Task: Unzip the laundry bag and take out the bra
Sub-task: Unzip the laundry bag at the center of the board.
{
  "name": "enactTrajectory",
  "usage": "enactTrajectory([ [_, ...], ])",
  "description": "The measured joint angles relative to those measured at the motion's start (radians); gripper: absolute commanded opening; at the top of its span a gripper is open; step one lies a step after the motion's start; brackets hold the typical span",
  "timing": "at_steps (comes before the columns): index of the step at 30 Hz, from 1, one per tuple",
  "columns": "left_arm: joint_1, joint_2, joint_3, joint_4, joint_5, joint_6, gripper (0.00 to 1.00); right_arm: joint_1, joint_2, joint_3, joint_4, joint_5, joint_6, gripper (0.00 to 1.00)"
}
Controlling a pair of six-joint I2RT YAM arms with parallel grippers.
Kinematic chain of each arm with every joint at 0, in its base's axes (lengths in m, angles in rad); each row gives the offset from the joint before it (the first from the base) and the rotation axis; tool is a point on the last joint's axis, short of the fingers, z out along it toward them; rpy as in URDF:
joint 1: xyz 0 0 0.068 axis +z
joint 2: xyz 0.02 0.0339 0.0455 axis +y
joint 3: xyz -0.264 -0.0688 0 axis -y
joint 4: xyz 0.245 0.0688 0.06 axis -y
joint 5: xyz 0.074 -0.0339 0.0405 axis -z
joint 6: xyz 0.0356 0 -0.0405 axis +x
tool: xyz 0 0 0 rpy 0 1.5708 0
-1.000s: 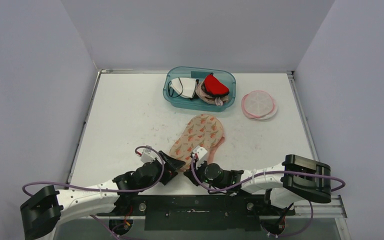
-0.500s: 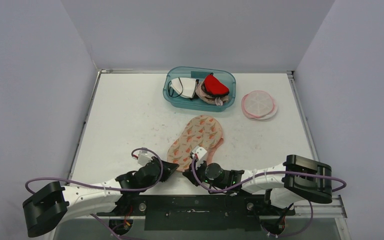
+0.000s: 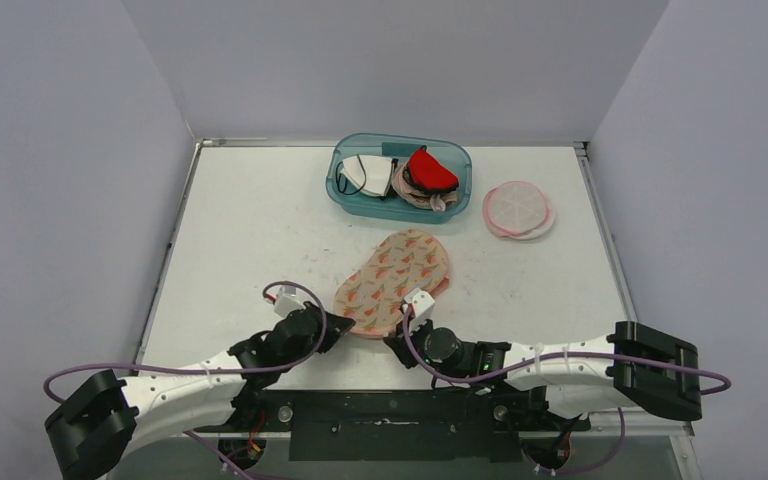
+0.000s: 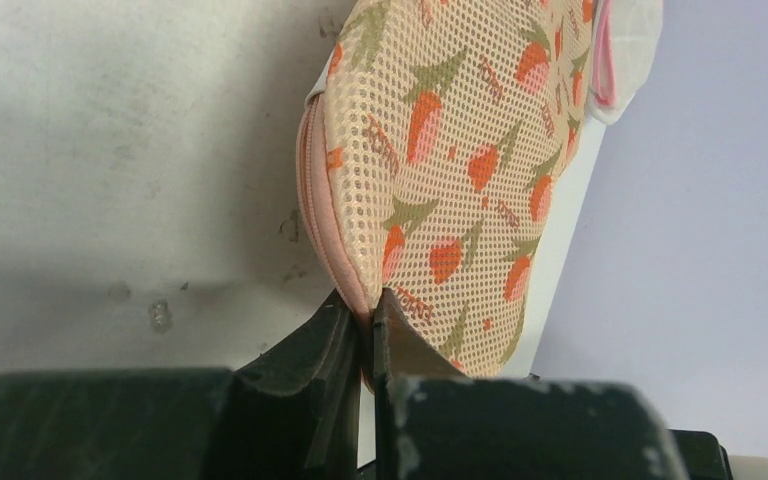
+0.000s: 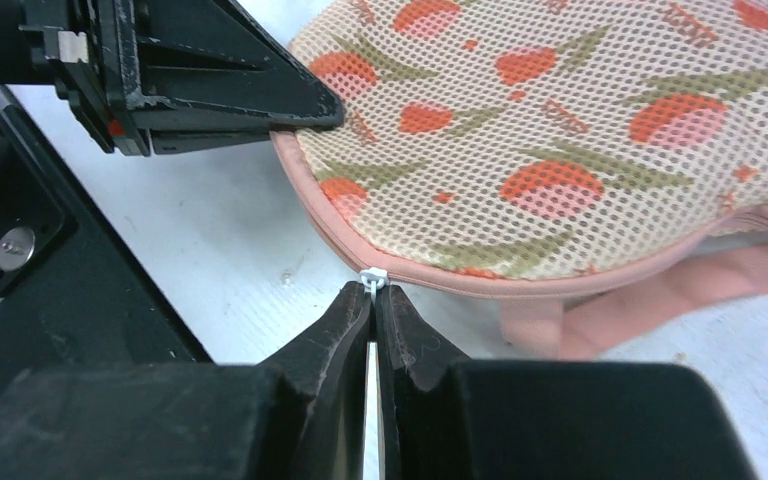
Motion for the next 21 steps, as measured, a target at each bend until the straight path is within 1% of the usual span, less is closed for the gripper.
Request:
enactTrajectory([
  [7,0.104,0.080,0.082,-0.025,0.127,0.187,0.00,0.000,-0.081,-0.020,-0.080,0.072,0.023,0.05],
  [13,0.184,0.168,0.179,-0.063,0.225,0.343,0.00,-0.008,-0.094,-0.044,-0.102,0.105,0.036,0.05],
  [18,0.235,0.249,0.244,-0.084,0.292,0.433,0.00,-0.015,-0.101,-0.063,-0.102,0.111,0.051,0.05],
  [19,0.242,0.266,0.253,-0.084,0.304,0.446,0.01,-0.015,-0.105,-0.067,-0.100,0.111,0.053,0.05],
  [20,0.249,0.282,0.262,-0.083,0.314,0.456,0.07,-0.015,-0.107,-0.071,-0.098,0.111,0.054,0.05],
  [21,0.256,0.300,0.269,-0.082,0.323,0.463,0.22,-0.015,-0.108,-0.074,-0.095,0.110,0.055,0.05],
])
